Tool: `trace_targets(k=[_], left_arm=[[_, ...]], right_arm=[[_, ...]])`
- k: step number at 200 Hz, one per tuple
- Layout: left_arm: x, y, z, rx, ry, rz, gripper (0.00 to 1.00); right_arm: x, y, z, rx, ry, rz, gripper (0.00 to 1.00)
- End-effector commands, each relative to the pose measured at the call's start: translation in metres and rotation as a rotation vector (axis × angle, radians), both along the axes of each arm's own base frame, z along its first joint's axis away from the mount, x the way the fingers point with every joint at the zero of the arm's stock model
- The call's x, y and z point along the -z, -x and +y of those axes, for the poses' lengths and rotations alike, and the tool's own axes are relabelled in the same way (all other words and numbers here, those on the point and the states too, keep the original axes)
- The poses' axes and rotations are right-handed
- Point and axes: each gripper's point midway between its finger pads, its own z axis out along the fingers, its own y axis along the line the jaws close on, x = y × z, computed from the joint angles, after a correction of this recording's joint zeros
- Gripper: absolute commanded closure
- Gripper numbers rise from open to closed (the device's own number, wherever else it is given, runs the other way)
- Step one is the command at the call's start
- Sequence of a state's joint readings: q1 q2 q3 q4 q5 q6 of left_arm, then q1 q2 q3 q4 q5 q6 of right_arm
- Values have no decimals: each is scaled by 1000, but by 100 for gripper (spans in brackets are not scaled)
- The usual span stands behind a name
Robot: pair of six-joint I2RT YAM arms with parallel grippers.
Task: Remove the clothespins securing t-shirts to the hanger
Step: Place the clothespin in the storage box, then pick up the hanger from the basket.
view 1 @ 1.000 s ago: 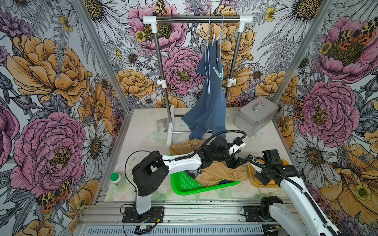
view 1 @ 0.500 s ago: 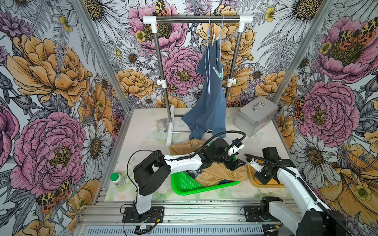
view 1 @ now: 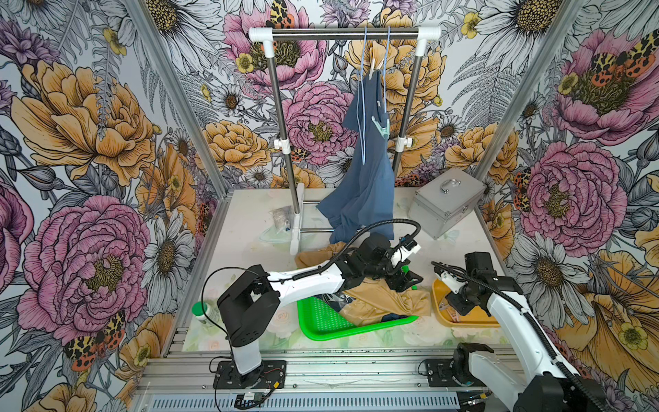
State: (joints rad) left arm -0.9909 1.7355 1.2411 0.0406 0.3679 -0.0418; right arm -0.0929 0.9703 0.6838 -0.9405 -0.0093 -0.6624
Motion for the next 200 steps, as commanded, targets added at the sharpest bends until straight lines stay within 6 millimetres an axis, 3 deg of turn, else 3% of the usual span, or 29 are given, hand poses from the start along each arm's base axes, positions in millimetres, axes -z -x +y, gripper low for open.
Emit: trace_targets(k=[1, 48, 69, 89, 102, 129, 175, 200], left_arm=[[-24, -7, 22, -15, 34, -23, 25], [-46, -22, 68, -71, 39, -60, 25], [-54, -33, 92, -113, 31, -75, 25], [-55, -40, 112, -147, 3, -89, 25], [-54, -44, 126, -175, -17, -95, 25], [-52, -51, 153, -229, -28, -82, 24], [-48, -57, 200, -300, -41, -44, 24], [-41, -56, 224, -344, -63, -20, 24]], right_arm=[[-46, -40, 1, 7, -12, -183, 49], [-127, -77, -2, 166, -56, -405, 47], [-161, -93, -4, 320, -137, -472, 46], [-180, -103, -5, 521, -228, -461, 46], [-182, -109, 9, 577, -325, -439, 45], [-176, -117, 58, 619, -553, -369, 42], [-154, -120, 164, 411, -827, -260, 40], [-128, -119, 205, 324, -887, -187, 40]])
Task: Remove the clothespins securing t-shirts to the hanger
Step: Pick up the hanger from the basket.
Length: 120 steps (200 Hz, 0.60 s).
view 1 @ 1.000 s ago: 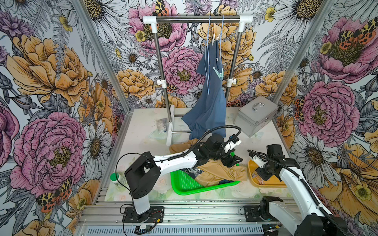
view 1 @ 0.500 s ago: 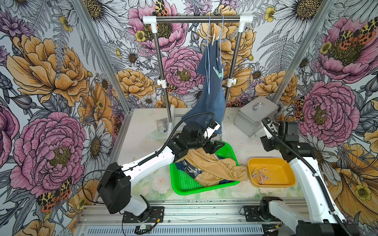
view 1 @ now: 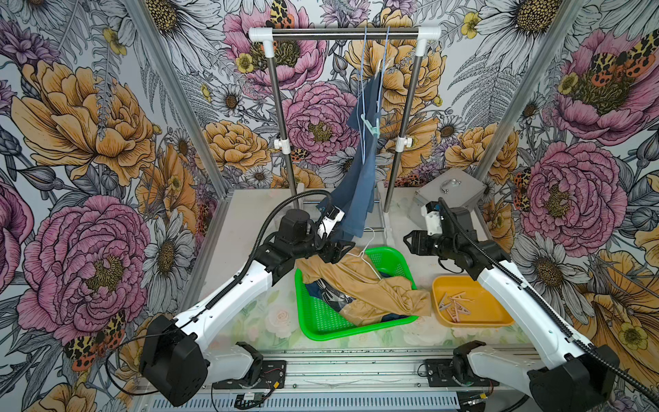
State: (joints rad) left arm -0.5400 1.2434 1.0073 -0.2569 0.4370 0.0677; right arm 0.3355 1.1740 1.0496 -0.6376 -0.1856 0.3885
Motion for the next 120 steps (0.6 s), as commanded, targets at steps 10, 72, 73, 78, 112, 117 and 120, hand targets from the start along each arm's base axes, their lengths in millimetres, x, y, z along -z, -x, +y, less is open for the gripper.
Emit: trace_targets(k=[10, 72, 73, 78, 112, 117, 120], left_arm=[[7, 10, 27, -19, -18, 26, 24], [20, 14, 74, -164, -35, 58, 24], [21, 14, 75, -165, -35, 58, 24], [21, 15, 77, -173, -37, 58, 24], [23, 19, 90, -202, -54, 67, 24], [23, 20, 92, -205, -55, 69, 24], [23, 20, 93, -208, -57, 68, 24]], right_arm=[[11, -11, 57, -109, -172, -15, 40], [47, -18, 122, -281, -290, 30, 44], [47, -19, 123, -281, -293, 30, 45], [48, -19, 126, -285, -308, 32, 45], [60, -23, 140, -287, -403, 48, 47], [62, -23, 142, -293, -409, 49, 47], [63, -22, 144, -296, -412, 51, 48]])
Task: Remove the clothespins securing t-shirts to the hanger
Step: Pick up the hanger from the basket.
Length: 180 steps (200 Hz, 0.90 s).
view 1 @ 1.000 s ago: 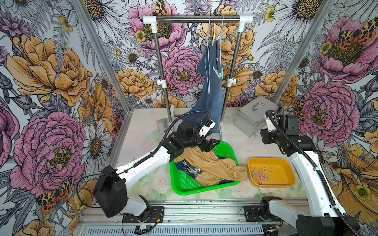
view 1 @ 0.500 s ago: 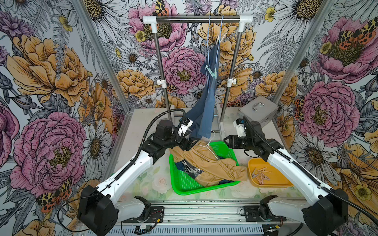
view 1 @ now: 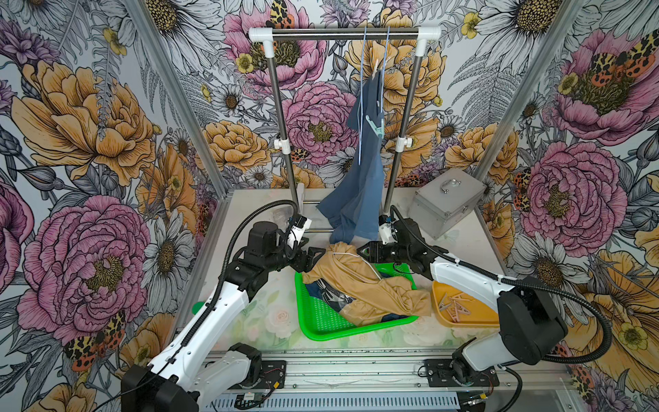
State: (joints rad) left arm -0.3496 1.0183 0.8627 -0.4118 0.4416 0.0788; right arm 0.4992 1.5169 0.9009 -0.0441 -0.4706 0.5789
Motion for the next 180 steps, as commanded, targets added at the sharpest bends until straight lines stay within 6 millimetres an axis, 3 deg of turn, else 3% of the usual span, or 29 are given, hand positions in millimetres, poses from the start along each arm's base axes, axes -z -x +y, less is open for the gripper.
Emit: trace_targets(k=[1, 33, 105, 180], left_arm=[[3, 4, 11, -25, -21, 10, 24], [3, 5, 15, -36, -23, 10, 24], [3, 0, 13, -33, -24, 21, 24], [0, -2, 11, -26, -25, 14, 24]], right_arm=[[-10, -5, 18, -26, -108, -35, 48], [-11, 2, 24, -54, -132, -49, 57], [-39, 25, 14, -31, -261, -149, 82], [-38, 40, 33, -68, -349, -179, 82]])
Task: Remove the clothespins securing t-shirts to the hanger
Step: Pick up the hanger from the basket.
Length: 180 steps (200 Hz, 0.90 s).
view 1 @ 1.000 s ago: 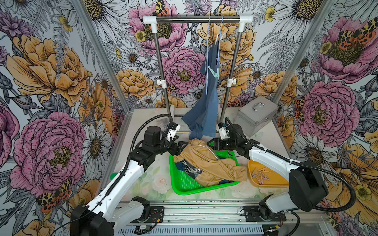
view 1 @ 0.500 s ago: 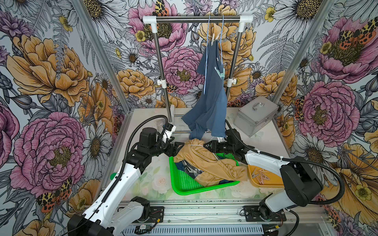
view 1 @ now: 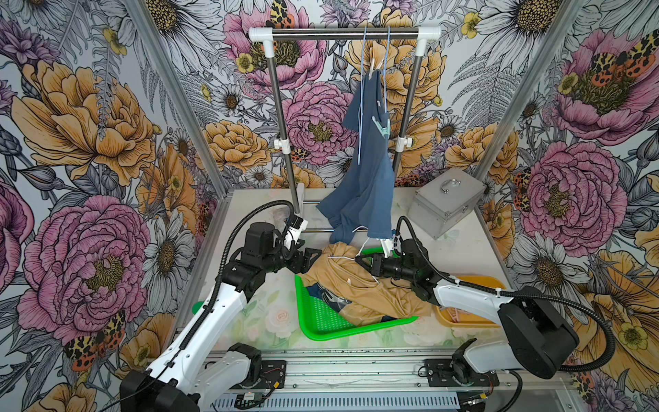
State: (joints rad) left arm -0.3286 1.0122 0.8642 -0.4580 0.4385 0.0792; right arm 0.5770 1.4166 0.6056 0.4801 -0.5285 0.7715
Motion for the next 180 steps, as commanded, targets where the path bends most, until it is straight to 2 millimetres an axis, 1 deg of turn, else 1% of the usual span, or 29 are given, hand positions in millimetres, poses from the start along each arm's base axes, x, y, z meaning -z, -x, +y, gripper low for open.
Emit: trace_targets(k=[1, 22, 36, 42, 61, 83, 112, 123, 153, 180], left_arm=[[-6, -4, 3, -2, -11, -22, 24], [-6, -2, 4, -1, -21, -27, 24], [-6, -1, 6, -2, -31, -30, 24], [-7, -1, 7, -3, -36, -31, 24], [-7, 1, 9, -6, -46, -36, 24], [-11, 2, 9, 6, -51, -54, 24], [-17, 1, 8, 26, -66, -89, 23], [-20, 0, 7, 37, -70, -105, 23], [-27, 0, 5, 83, -100, -158, 20], [-33, -2, 4, 121, -106, -173, 18]], right_arm=[[-17, -2, 11, -16, -79, -67, 82], [-18, -2, 20, -36, -114, -78, 82], [-14, -4, 24, -42, -114, -73, 83], [-13, -3, 27, -52, -117, -73, 85], [-14, -2, 32, -72, -149, -77, 100], [-20, 0, 23, -24, -172, -98, 100], [-31, 12, 8, 25, -168, -137, 100], [-31, 17, 3, 42, -142, -142, 100], [-38, 35, 2, 27, -37, -183, 100], [-58, 44, -9, 41, 11, -253, 100]])
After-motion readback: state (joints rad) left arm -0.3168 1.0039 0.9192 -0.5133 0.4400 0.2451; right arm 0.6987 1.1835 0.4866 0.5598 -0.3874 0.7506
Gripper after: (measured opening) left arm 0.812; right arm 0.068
